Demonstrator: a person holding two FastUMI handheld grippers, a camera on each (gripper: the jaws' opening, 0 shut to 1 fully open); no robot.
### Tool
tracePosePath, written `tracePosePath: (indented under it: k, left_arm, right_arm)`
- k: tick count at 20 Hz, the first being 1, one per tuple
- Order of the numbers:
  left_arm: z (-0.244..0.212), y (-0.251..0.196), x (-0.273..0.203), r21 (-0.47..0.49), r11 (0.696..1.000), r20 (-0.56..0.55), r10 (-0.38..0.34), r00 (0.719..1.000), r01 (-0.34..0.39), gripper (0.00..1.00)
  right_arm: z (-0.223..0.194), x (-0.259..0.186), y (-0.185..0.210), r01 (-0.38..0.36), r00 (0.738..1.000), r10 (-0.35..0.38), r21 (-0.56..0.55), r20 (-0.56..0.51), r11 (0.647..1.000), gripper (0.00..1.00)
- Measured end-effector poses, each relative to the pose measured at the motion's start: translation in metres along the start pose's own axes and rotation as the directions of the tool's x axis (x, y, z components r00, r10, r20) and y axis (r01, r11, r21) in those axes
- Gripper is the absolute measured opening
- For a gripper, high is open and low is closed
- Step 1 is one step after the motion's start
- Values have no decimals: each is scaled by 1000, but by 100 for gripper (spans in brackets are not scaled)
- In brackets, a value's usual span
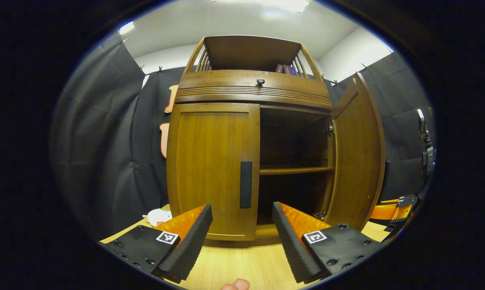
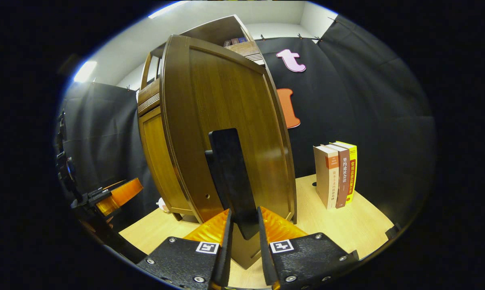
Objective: Open the right door of the double-door shoe cabinet with the right hand, and open the left door with the left hand.
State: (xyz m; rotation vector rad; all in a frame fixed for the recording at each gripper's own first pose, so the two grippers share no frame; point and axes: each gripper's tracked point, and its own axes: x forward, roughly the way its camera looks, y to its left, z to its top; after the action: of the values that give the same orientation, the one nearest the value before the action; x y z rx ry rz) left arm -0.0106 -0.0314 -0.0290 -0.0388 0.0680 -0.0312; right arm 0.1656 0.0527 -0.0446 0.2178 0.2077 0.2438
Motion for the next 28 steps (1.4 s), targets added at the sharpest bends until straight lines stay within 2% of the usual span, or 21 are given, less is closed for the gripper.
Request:
tracePosePath:
  k: [3,6,7,10,11,12,15,18,20,21,22,23,24,25,26,28]
  left_arm:
    - [-1,-5,1,3,1000,-7,-10,1000,10,94]
    - [-5,-13,3,1,1000,-20,-24,1000,24,94]
    - [-5,-15,4,1,1000,-23,-29,999,29,94]
    - [-3,-27,5,0,999,-16,-54,998,54,94]
    - [-2,-30,5,5,998,-14,-61,998,61,94]
    - [-1,-33,5,9,998,-13,-68,998,68,94]
    - [-3,-37,2,11,997,-19,-73,997,73,94]
    - [-4,-31,-2,10,999,-26,-52,998,52,94]
    - [-8,-25,-3,3,999,-39,-39,998,39,94]
    - [-9,-22,-3,0,999,-47,-33,998,33,97]
    - [-10,-20,-3,-1,1000,-52,-24,998,24,94]
    - [-9,-17,-1,-3,1000,-54,-18,998,18,94]
    - [-9,-13,-1,-4,1000,-55,-12,998,11,94]
    - [-8,-9,0,-4,1000,-54,-5,999,5,94]
    - [-8,-6,2,1,1000,-52,4,999,-4,94]
    - [-4,4,5,13,1000,-41,27,999,-26,94]
  right_arm:
    - [1,-16,-25,21,1000,-21,-17,8,1000,33]
    - [10,-36,-61,107,994,-106,-24,41,994,32]
    - [14,-39,-76,147,988,-145,-30,52,989,25]
    - [20,-50,-126,274,959,-271,-31,85,961,17]
    - [22,-52,-135,295,952,-292,-18,92,955,2]
    - [22,-53,-141,297,951,-296,-5,91,955,14]
    - [20,-54,-142,280,956,-283,46,77,959,15]
    - [8,-69,-149,329,943,-328,5,58,944,16]
    - [2,-78,-151,352,934,-353,20,53,936,17]
    - [2,-81,-150,362,931,-363,17,52,932,21]
    - [5,-84,-146,369,927,-369,0,62,929,24]
    - [9,-85,-142,372,926,-369,-21,80,928,30]
    - [13,-85,-132,351,934,-346,-40,91,936,43]
    - [14,-84,-124,346,935,-339,-59,98,936,41]
    - [14,-83,-121,352,934,-343,-87,103,932,51]
    - [18,-90,-109,319,945,-309,-92,110,943,50]
